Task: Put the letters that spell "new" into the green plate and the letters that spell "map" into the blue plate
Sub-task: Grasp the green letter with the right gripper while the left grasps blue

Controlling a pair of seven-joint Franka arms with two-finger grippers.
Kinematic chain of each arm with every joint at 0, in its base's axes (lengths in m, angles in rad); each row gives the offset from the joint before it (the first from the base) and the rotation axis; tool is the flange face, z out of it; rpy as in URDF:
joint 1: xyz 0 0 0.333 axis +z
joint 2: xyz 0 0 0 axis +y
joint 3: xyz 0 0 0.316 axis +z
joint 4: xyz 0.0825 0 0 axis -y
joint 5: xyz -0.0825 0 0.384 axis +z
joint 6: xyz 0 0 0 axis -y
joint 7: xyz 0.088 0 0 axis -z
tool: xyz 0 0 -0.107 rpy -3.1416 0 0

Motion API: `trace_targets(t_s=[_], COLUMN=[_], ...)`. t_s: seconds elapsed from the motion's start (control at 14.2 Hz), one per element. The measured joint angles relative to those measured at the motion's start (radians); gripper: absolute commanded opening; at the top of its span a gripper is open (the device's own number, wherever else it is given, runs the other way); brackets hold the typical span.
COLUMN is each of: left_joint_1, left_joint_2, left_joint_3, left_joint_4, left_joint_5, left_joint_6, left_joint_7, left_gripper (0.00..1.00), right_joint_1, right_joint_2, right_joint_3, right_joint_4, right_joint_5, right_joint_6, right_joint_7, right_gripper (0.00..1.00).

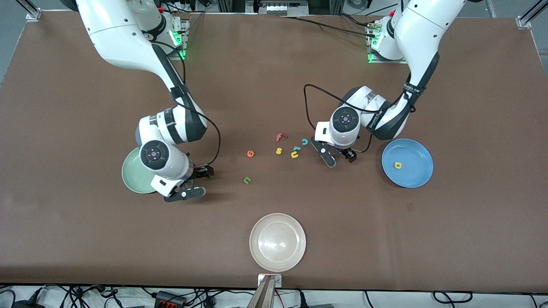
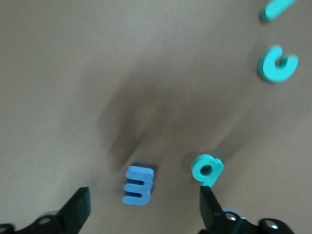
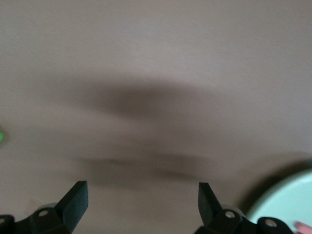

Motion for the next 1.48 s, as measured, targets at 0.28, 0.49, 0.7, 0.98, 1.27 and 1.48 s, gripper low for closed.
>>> trace_targets(t_s=[0.28,0.49,0.7,0.98,1.27,1.48], left_joint_1=[0.012,0.016,0.016,0.016,0.017,0.018], left_joint_2=[-0.027,-0.031,-0.031,-0.023,0.001,0.002], left_joint_3=[0.0,0.0,-0.002,-0.002,-0.001,-0.001], left_joint_4=[-0.043,-0.045,-0.048,-0.052,-0.054,-0.054], left_joint_5=[0.0,0.0,0.001,0.044,0.046,0.046], left_joint_6=[0.013,0.022,0.051,0.086,0.105,0.111], left_joint_7=[0.002,0.01,0.023,0.037,0.039,0.039], left_gripper=[0.58,0.56,0.56,0.56,0.53,0.2], right_joint_1=[0.102,0.165,0.174,0.178,0.188,0.189], right_joint_2=[0.067,0.124,0.161,0.173,0.175,0.187], right_joint_3=[0.004,0.004,0.002,-0.001,-0.001,-0.001], right_joint_4=[0.09,0.15,0.172,0.178,0.188,0.197], right_joint_5=[0.0,0.0,0.0,0.0,0.0,0.0], right_joint_6=[0.003,0.028,0.05,0.074,0.08,0.114], right_joint_7=[-0.048,-0.097,-0.177,-0.206,-0.209,-0.235], right_gripper=[0.84,0.65,0.6,0.6,0.59,0.57])
